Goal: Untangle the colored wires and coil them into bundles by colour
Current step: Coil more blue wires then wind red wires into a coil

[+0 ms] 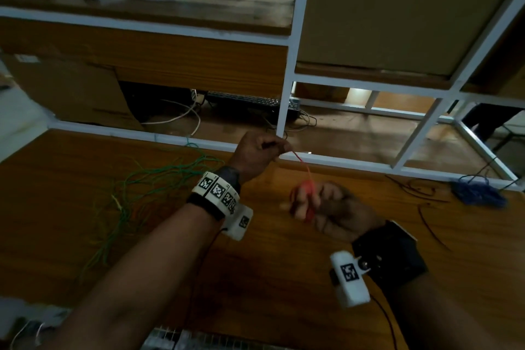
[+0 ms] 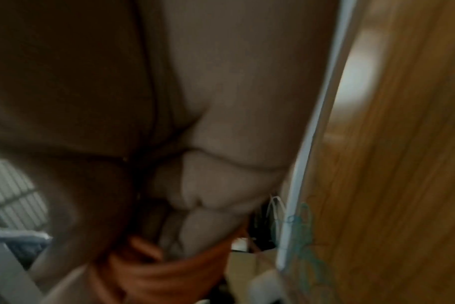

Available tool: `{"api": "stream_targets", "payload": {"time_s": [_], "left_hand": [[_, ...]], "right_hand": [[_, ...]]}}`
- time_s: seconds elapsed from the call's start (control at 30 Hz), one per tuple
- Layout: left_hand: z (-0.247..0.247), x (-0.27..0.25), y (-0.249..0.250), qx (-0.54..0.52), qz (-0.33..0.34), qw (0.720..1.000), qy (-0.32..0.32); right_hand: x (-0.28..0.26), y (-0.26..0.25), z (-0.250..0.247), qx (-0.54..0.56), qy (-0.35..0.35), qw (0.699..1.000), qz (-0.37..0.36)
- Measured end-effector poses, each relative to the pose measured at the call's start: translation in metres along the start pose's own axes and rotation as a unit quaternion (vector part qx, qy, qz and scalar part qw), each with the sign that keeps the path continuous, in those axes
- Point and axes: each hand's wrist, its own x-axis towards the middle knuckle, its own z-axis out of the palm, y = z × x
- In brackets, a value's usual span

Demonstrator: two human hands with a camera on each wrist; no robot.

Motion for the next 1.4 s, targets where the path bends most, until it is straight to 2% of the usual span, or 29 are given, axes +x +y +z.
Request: {"api": "stream_targets", "payload": {"time_s": [0.03,0.13,0.17,0.2,0.23,0.27,0.3,0.33,0.37,0.4,0.43,0.5,0.57,0.6,0.67,0.77,0.87,0.9,0.97,1.03,1.1,1.17,1.2,1.27,1.3,1.33,1.4], "left_hand": [[0.000,-0.004,-0.006,0.003,-0.013,1.000,0.004],[0.014,-0.025,-0.023,-0.030,-0.068,0.996,-0.049],[0.020,-0.034,-0.027,-0.057,-0.100,0.991,-0.064],[0.026,-0.042,-0.032,-0.066,-0.136,0.986,-0.069],[0.030,-0.049,-0.036,-0.052,-0.164,0.983,-0.063],[0.032,-0.057,-0.040,-0.033,-0.177,0.982,-0.058],[0.033,-0.063,-0.043,-0.021,-0.179,0.982,-0.057],[0.031,-0.068,-0.044,-0.019,-0.175,0.983,-0.056],[0.028,-0.071,-0.043,-0.018,-0.170,0.984,-0.058],[0.024,-0.073,-0.040,-0.012,-0.159,0.985,-0.059],[0.018,-0.073,-0.038,0.008,-0.141,0.988,-0.057],[0.005,-0.069,-0.038,0.073,-0.097,0.992,-0.041],[-0.008,-0.064,-0.039,0.147,-0.059,0.987,-0.028],[-0.013,-0.062,-0.040,0.176,-0.033,0.984,-0.022],[-0.018,-0.057,-0.037,0.207,0.050,0.977,-0.006],[-0.019,-0.049,-0.028,0.180,0.152,0.972,0.016],[-0.014,-0.042,-0.026,0.139,0.174,0.975,0.023],[-0.010,-0.042,-0.026,0.122,0.172,0.977,0.026],[0.002,-0.045,-0.027,0.073,0.138,0.987,0.024],[0.016,-0.051,-0.030,0.034,0.106,0.994,0.002],[0.030,-0.058,-0.033,0.014,0.051,0.998,-0.029],[0.041,-0.064,-0.035,-0.032,-0.039,0.996,-0.072],[0.045,-0.066,-0.036,-0.046,-0.080,0.991,-0.098],[0.048,-0.071,-0.038,-0.031,-0.121,0.982,-0.140],[0.048,-0.072,-0.040,-0.018,-0.127,0.980,-0.154],[0.045,-0.073,-0.040,-0.011,-0.132,0.977,-0.168],[0.038,-0.075,-0.042,0.001,-0.144,0.972,-0.186]], "right_hand": [[0.004,-0.005,-0.002,0.075,0.010,0.996,-0.047],[0.017,-0.029,0.000,0.114,0.116,0.973,-0.167],[0.020,-0.036,-0.001,0.127,0.163,0.957,-0.203],[0.022,-0.040,-0.003,0.106,0.243,0.932,-0.245],[0.022,-0.043,-0.009,0.011,0.342,0.894,-0.289],[0.020,-0.042,-0.020,-0.142,0.438,0.833,-0.307],[0.019,-0.039,-0.032,-0.307,0.507,0.749,-0.296],[0.015,-0.036,-0.044,-0.446,0.546,0.660,-0.260],[0.013,-0.031,-0.051,-0.545,0.558,0.595,-0.194],[0.010,-0.026,-0.054,-0.613,0.546,0.561,-0.106],[0.007,-0.021,-0.054,-0.660,0.508,0.554,-0.014],[0.000,-0.010,-0.051,-0.696,0.392,0.581,0.153],[-0.004,-0.001,-0.046,-0.647,0.304,0.651,0.255],[-0.005,0.003,-0.044,-0.603,0.279,0.689,0.290],[-0.005,0.008,-0.035,-0.530,0.238,0.745,0.328],[-0.005,0.013,-0.018,-0.416,0.148,0.844,0.306],[-0.003,0.013,-0.002,-0.223,0.074,0.952,0.197],[0.000,0.009,0.001,-0.124,0.052,0.979,0.150],[0.008,-0.001,0.005,0.056,0.017,0.997,0.045],[0.019,-0.015,0.007,0.175,0.041,0.982,-0.065],[0.029,-0.030,0.007,0.235,0.126,0.950,-0.164],[0.035,-0.041,0.002,0.231,0.242,0.907,-0.254],[0.036,-0.045,-0.003,0.175,0.303,0.891,-0.288],[0.036,-0.048,-0.017,-0.067,0.422,0.850,-0.307],[0.034,-0.048,-0.026,-0.216,0.463,0.807,-0.298],[0.029,-0.046,-0.037,-0.344,0.493,0.746,-0.286],[0.020,-0.047,-0.052,-0.507,0.530,0.635,-0.243]]}}
